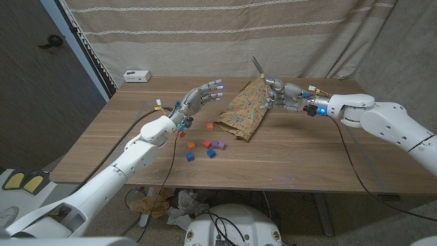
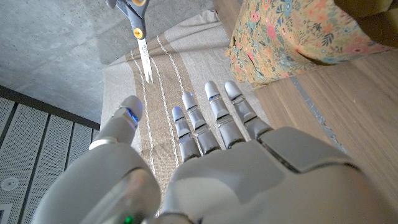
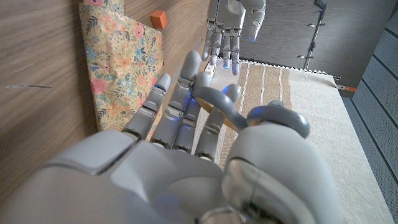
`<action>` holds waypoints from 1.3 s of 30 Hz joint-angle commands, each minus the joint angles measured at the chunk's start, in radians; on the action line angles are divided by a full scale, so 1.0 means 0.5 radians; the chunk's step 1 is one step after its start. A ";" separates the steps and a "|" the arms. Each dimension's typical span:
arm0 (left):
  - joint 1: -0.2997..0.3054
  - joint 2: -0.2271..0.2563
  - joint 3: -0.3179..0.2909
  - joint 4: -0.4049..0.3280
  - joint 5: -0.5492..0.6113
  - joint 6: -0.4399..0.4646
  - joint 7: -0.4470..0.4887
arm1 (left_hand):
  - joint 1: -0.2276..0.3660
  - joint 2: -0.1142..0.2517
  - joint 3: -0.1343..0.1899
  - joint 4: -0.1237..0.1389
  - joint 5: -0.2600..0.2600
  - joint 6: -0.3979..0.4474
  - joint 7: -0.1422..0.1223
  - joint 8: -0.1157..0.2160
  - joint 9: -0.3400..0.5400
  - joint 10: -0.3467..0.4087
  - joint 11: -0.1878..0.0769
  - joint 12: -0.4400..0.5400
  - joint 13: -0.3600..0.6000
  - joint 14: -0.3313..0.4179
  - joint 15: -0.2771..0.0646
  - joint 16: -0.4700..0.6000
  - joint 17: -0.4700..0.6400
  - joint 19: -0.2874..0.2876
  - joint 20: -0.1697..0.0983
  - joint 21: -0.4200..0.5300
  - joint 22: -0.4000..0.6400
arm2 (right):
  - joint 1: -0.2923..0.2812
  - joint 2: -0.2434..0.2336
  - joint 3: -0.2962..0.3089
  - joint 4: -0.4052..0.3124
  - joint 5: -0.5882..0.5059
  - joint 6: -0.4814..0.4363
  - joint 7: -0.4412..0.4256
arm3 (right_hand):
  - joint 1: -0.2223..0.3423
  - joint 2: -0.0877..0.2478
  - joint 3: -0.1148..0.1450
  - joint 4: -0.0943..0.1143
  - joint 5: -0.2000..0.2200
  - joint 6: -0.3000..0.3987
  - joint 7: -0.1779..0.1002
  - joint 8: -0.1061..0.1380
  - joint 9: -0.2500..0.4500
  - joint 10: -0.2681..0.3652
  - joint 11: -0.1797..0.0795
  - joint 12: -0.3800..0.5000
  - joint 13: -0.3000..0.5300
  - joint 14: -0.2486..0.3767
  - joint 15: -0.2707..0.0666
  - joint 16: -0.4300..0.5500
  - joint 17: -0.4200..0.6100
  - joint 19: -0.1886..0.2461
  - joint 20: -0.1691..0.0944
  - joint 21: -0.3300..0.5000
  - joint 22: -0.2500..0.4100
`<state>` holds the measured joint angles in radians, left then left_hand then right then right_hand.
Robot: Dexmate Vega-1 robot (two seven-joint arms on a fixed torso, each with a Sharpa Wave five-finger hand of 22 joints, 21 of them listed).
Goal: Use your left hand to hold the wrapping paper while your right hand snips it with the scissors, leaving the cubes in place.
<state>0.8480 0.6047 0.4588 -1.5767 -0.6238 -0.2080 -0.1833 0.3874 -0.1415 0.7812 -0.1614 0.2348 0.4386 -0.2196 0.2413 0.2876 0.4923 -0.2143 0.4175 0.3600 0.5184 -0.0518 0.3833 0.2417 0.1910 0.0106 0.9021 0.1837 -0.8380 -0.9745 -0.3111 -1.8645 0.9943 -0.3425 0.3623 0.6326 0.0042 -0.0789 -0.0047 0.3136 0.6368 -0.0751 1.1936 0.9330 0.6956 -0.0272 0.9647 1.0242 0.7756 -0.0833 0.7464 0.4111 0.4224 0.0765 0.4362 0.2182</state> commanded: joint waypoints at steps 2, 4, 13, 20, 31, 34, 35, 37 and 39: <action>0.031 0.070 -0.038 -0.081 0.126 0.018 0.160 | 0.018 -0.002 0.025 0.000 -0.005 0.059 0.000 0.027 0.000 0.024 0.003 0.000 0.012 0.028 -0.306 -0.009 0.004 0.020 -0.001 -0.009 0.007 | -0.007 -0.029 0.007 -0.016 0.001 -0.011 -0.006 | -0.089 -0.025 -0.060 0.025 0.024 -0.277 0.262 -0.035 -0.020 -0.015 0.005 0.051 -0.051 -0.042 -0.237 -0.031 -0.019 0.002 0.034 -0.016 -0.006; 0.038 0.092 -0.047 -0.101 0.168 0.024 0.202 | 0.018 -0.002 0.026 0.000 -0.006 0.060 0.000 0.027 -0.001 0.027 0.003 0.000 0.013 0.030 -0.304 -0.009 0.004 0.022 0.000 -0.009 0.007 | -0.019 -0.032 0.016 -0.025 0.007 -0.013 -0.027 | -0.110 -0.025 -0.072 0.029 0.035 -0.276 0.271 -0.046 -0.035 0.012 0.000 0.078 -0.041 0.003 -0.244 -0.015 -0.023 0.009 0.034 -0.018 -0.010; 0.061 0.196 -0.090 -0.215 0.356 0.095 0.386 | 0.017 -0.007 0.033 0.001 -0.011 0.082 -0.001 0.033 -0.005 0.034 0.003 0.001 0.020 0.037 -0.296 -0.010 0.006 0.025 0.003 -0.014 0.007 | -0.028 -0.041 0.019 -0.015 -0.005 0.021 0.007 | -0.274 -0.099 -0.176 0.070 0.060 -0.344 0.346 -0.175 -0.154 -0.109 0.053 0.197 0.140 -0.059 -0.203 -0.012 0.013 0.004 0.073 -0.052 -0.023; 0.060 0.341 -0.119 -0.388 0.608 0.322 0.586 | 0.008 -0.005 0.052 0.010 -0.024 0.168 0.013 0.067 -0.005 0.110 0.004 0.035 0.043 0.117 -0.306 0.011 0.016 0.042 0.000 -0.024 0.009 | -0.046 -0.046 0.039 -0.020 0.022 0.002 -0.027 | -0.322 -0.113 -0.203 0.085 0.068 -0.384 0.374 -0.201 -0.154 -0.157 0.072 0.191 0.132 -0.106 -0.176 -0.039 -0.004 -0.012 0.084 -0.069 -0.026; -0.105 0.574 0.010 -0.563 0.937 0.792 0.486 | -0.023 -0.040 0.090 -0.005 -0.066 0.563 0.214 0.220 0.004 -0.137 0.041 -0.100 0.082 -0.197 -0.245 -0.128 0.048 -0.049 0.015 -0.120 0.012 | -0.069 -0.064 0.057 -0.015 0.023 0.036 0.011 | -0.364 -0.115 -0.231 0.095 0.085 -0.422 0.421 -0.275 -0.211 -0.202 0.106 0.173 0.082 -0.143 -0.137 -0.070 -0.035 -0.022 0.100 -0.092 -0.031; -0.181 0.606 0.084 -0.562 1.034 0.851 0.395 | -0.014 -0.051 0.089 -0.012 -0.064 0.345 0.110 0.113 -0.017 -0.200 0.067 -0.163 0.048 -0.263 -0.239 -0.165 0.032 -0.087 0.052 -0.155 0.010 | -0.069 -0.063 0.060 -0.017 0.034 0.023 0.001 | -0.365 -0.112 -0.233 0.094 0.088 -0.421 0.422 -0.281 -0.215 -0.206 0.103 0.176 0.081 -0.145 -0.136 -0.073 -0.039 -0.022 0.099 -0.096 -0.032; -0.205 0.615 0.111 -0.568 1.075 0.876 0.369 | -0.011 -0.053 0.088 -0.014 -0.063 0.308 0.076 0.093 -0.022 -0.220 0.069 -0.179 0.040 -0.284 -0.235 -0.177 0.027 -0.093 0.058 -0.163 0.009 | -0.071 -0.061 0.059 -0.011 0.028 0.040 0.015 | -0.366 -0.111 -0.233 0.094 0.089 -0.415 0.422 -0.284 -0.221 -0.204 0.104 0.174 0.074 -0.145 -0.138 -0.074 -0.041 -0.023 0.099 -0.097 -0.032; -0.253 0.632 0.164 -0.582 1.163 0.925 0.320 | 0.013 -0.060 0.088 -0.024 -0.059 0.217 0.044 0.046 -0.034 -0.291 0.081 -0.229 0.016 -0.341 -0.223 -0.212 0.010 -0.111 0.062 -0.186 0.006 | -0.069 -0.062 0.059 -0.016 0.030 0.032 0.008 | -0.365 -0.108 -0.233 0.094 0.090 -0.417 0.426 -0.285 -0.220 -0.205 0.104 0.174 0.072 -0.146 -0.138 -0.075 -0.042 -0.024 0.099 -0.098 -0.032; -0.286 0.638 0.202 -0.585 1.231 0.940 0.286 | 0.029 -0.070 0.085 -0.032 -0.056 0.181 0.029 0.027 -0.039 -0.317 0.083 -0.249 0.005 -0.381 -0.220 -0.234 0.000 -0.142 0.060 -0.208 0.004 | -0.068 -0.061 0.059 -0.013 0.033 0.036 0.022 | -0.364 -0.106 -0.233 0.092 0.093 -0.415 0.426 -0.289 -0.222 -0.207 0.106 0.176 0.069 -0.146 -0.137 -0.077 -0.046 -0.022 0.098 -0.100 -0.033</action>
<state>0.7971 0.8622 0.4685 -1.8311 -0.2479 0.0828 0.0679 0.3897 -0.1679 0.8214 -0.1672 0.2056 0.5531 -0.1937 0.2668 0.2694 0.3506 -0.1757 0.3054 0.3677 0.3486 -0.0423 0.2776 0.2458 0.1334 0.0381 0.8077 0.1859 -0.8642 -1.0022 -0.2895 -1.8727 1.0045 -0.3286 0.3669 0.4554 -0.0548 -0.1904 0.0428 0.3553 0.6332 -0.0784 1.0521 0.8195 0.5942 0.0285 1.0228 1.0037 0.7051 -0.0679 0.7093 0.3892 0.4072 0.1218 0.3868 0.1998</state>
